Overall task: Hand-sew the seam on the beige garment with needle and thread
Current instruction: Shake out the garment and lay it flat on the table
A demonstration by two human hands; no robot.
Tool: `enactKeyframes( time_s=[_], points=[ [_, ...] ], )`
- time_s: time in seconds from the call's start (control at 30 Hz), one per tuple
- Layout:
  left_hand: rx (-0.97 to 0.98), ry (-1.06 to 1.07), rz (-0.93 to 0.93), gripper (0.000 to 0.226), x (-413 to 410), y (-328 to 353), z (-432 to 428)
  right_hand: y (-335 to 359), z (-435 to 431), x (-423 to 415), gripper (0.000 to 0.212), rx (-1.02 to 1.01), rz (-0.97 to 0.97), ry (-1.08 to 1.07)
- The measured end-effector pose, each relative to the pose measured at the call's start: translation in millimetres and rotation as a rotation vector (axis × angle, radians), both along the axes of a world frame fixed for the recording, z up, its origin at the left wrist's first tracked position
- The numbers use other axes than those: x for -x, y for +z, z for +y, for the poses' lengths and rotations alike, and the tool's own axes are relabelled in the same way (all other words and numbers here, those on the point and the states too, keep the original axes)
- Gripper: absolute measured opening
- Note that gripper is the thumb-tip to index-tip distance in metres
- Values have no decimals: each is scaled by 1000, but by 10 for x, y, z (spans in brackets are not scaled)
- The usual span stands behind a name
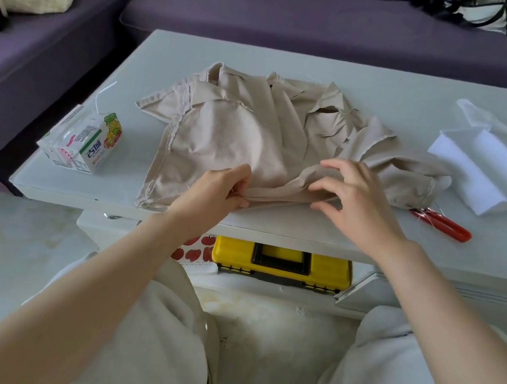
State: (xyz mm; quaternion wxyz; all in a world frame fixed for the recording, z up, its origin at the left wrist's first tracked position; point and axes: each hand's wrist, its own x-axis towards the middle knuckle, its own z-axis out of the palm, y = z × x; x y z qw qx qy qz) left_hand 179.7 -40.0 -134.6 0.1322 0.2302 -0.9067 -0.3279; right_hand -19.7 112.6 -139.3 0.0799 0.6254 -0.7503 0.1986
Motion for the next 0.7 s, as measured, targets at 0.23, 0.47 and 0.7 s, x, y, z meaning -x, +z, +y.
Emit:
enactKeyframes(
  time_s=[0.23,0.47,0.7],
  points=[
    [25,2,-9,36,-8,9,-13,15,3,108,19,-120,65,-115],
    [32,29,5,29,-20,20,-23,12,53,242,10,-88,66,-143],
    [66,99,58,25,-44,50,-62,190,187,171,9,175,-189,-13]
  ],
)
